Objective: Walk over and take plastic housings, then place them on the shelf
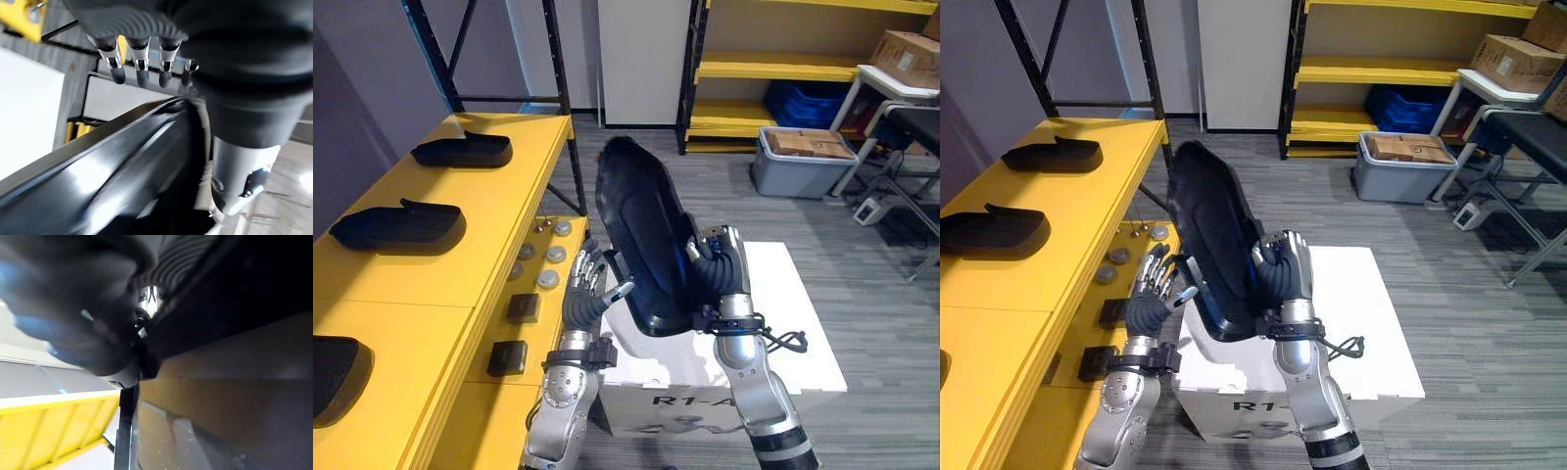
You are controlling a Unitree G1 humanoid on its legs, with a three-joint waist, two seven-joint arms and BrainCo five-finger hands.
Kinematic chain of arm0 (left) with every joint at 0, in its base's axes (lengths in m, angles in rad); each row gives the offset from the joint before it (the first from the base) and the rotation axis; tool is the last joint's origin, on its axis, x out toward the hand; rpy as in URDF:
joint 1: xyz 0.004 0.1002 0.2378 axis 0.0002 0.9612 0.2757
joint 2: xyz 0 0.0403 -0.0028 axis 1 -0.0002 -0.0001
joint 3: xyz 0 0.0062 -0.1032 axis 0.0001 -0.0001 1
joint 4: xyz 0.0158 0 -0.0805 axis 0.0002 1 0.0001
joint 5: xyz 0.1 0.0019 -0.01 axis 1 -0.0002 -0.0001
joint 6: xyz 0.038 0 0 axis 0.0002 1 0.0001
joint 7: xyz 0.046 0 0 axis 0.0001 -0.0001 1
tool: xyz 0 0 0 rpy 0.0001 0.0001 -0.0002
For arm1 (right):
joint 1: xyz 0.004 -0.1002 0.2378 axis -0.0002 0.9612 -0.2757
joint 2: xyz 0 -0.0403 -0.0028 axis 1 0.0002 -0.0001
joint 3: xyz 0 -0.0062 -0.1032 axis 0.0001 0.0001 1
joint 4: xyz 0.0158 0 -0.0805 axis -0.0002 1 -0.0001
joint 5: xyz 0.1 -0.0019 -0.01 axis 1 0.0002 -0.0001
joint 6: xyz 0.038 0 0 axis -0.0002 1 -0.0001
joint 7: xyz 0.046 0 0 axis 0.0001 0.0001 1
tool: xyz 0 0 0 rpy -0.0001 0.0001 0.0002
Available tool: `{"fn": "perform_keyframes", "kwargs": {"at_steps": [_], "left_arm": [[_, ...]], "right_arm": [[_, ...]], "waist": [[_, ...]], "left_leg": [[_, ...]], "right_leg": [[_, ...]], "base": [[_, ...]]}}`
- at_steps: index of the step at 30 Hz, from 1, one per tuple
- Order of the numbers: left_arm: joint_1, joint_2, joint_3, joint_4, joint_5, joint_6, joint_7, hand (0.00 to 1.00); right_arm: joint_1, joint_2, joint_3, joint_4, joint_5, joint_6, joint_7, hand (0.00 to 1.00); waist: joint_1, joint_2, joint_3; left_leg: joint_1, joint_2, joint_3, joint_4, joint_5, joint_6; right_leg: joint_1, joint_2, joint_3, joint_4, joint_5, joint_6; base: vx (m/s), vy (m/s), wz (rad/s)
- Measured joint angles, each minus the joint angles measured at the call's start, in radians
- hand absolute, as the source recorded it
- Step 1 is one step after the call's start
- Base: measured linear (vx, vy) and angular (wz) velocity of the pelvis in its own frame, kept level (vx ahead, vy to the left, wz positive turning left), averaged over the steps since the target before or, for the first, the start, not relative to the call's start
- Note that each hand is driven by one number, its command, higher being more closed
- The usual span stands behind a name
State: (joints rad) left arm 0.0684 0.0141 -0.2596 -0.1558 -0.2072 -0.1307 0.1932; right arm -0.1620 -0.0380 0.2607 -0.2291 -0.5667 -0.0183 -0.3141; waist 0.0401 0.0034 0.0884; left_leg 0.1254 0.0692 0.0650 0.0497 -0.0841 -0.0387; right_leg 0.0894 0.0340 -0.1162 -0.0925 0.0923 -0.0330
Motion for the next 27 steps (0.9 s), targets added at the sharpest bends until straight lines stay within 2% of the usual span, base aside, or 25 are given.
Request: {"fn": "perform_keyframes", "kwargs": {"at_steps": [7,8,11,17,18,23,27], "left_arm": [[-0.089,0.007,-0.019,0.047,-0.071,0.008,0.025,0.0],[-0.104,0.012,-0.026,0.059,-0.088,0.008,0.035,1.0],[-0.112,0.029,-0.037,0.065,-0.14,0.009,0.046,1.0],[-0.135,0.038,-0.048,0.088,-0.205,0.008,0.076,1.0],[-0.136,0.04,-0.048,0.089,-0.206,0.008,0.086,1.0],[-0.138,0.064,-0.072,0.09,-0.222,0.015,0.087,1.0],[-0.138,0.071,-0.071,0.09,-0.22,0.026,0.087,1.0]], "right_arm": [[-0.007,-0.006,0.044,-0.035,0.003,-0.005,-0.017,1.0],[-0.007,-0.007,0.046,-0.035,0.003,-0.005,-0.022,1.0],[-0.007,-0.019,0.064,-0.035,0.004,-0.005,-0.029,1.0],[-0.007,-0.071,0.105,-0.056,0.009,-0.005,-0.031,1.0],[-0.007,-0.08,0.116,-0.069,0.009,-0.006,-0.033,0.0],[-0.007,-0.086,0.136,-0.078,0.042,-0.055,-0.032,0.0],[-0.006,-0.097,0.132,-0.068,0.087,-0.067,-0.026,0.0]], "waist": [[-0.001,0.0,-0.003],[-0.004,0.0,-0.003],[-0.021,0.0,-0.015],[-0.026,0.001,-0.026],[-0.027,0.001,-0.026],[-0.028,0.002,-0.03],[-0.029,0.002,-0.033]], "left_leg": [[-0.003,0.0,0.019,0.005,0.0,0.0],[-0.004,0.0,0.02,0.006,0.0,0.0],[-0.017,-0.001,0.021,0.011,0.0,0.0],[-0.02,0.0,0.022,0.019,0.0,0.0],[-0.021,0.0,0.022,0.021,0.0,0.0],[-0.025,0.0,0.024,0.028,0.0,0.0],[-0.03,0.0,0.026,0.034,0.0,0.0]], "right_leg": [[-0.009,0.001,0.021,0.0,0.009,0.0],[-0.011,0.001,0.022,0.0,0.011,0.001],[-0.022,0.0,0.023,0.0,0.015,0.0],[-0.023,0.0,0.025,0.005,0.02,0.0],[-0.023,-0.001,0.025,0.004,0.021,0.0],[-0.025,-0.001,0.025,0.0,0.024,-0.001],[-0.027,-0.001,0.026,0.0,0.026,0.0]], "base": [[-0.01,0.027,-0.09],[-0.02,0.027,-0.06],[-0.01,0.008,-0.01],[0.0,0.0,0.0],[-0.03,0.02,-0.01],[-0.03,0.016,-0.01],[0.0,0.0,0.0]]}}
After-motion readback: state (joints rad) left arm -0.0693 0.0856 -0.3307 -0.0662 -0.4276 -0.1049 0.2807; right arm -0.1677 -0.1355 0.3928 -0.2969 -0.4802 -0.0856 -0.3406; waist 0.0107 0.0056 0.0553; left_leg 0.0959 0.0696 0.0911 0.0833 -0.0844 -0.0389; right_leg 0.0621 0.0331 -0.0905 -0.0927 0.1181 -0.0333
